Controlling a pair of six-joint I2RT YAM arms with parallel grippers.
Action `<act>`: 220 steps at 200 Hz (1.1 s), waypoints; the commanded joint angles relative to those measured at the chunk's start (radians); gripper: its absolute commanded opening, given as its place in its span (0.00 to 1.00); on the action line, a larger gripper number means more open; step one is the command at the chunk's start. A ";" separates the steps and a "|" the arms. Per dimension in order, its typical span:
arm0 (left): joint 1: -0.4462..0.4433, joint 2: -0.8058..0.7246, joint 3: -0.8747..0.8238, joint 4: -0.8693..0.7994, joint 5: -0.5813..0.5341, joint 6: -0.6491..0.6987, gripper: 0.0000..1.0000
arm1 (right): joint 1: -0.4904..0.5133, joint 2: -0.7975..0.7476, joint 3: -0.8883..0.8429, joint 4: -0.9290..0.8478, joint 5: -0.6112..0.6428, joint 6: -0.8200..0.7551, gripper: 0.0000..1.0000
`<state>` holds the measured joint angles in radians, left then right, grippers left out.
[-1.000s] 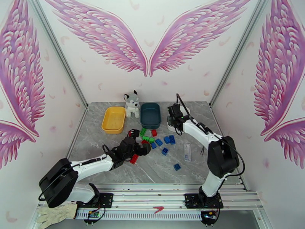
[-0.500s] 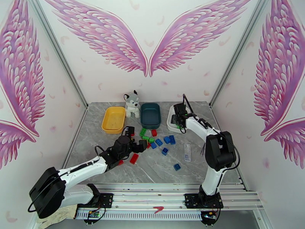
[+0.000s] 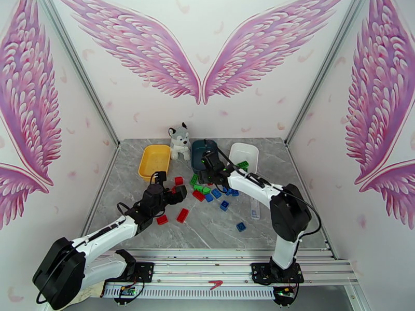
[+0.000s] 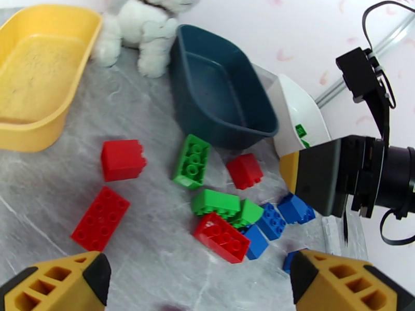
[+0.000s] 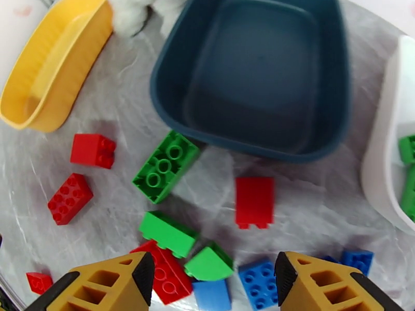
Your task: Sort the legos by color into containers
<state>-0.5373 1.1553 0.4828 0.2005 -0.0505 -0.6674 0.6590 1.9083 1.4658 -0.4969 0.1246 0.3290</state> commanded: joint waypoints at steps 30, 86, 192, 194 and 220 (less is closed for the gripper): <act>0.045 -0.057 -0.041 0.037 0.038 -0.048 0.97 | 0.054 0.184 0.212 -0.100 0.001 -0.058 0.76; 0.055 -0.061 -0.044 0.040 0.052 -0.056 0.97 | 0.075 0.283 0.315 -0.131 0.072 0.065 0.73; 0.055 -0.058 -0.044 0.052 0.078 -0.067 0.97 | 0.077 0.419 0.383 -0.087 0.122 0.211 0.70; 0.055 -0.057 -0.044 0.051 0.078 -0.067 0.97 | 0.077 0.421 0.385 -0.087 0.122 0.213 0.69; 0.055 -0.059 -0.045 0.054 0.086 -0.070 0.97 | 0.077 0.449 0.391 -0.076 0.141 0.228 0.68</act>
<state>-0.4889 1.1107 0.4511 0.2398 0.0147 -0.7338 0.7326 2.3207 1.8252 -0.5865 0.2256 0.5186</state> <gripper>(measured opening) 0.970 0.687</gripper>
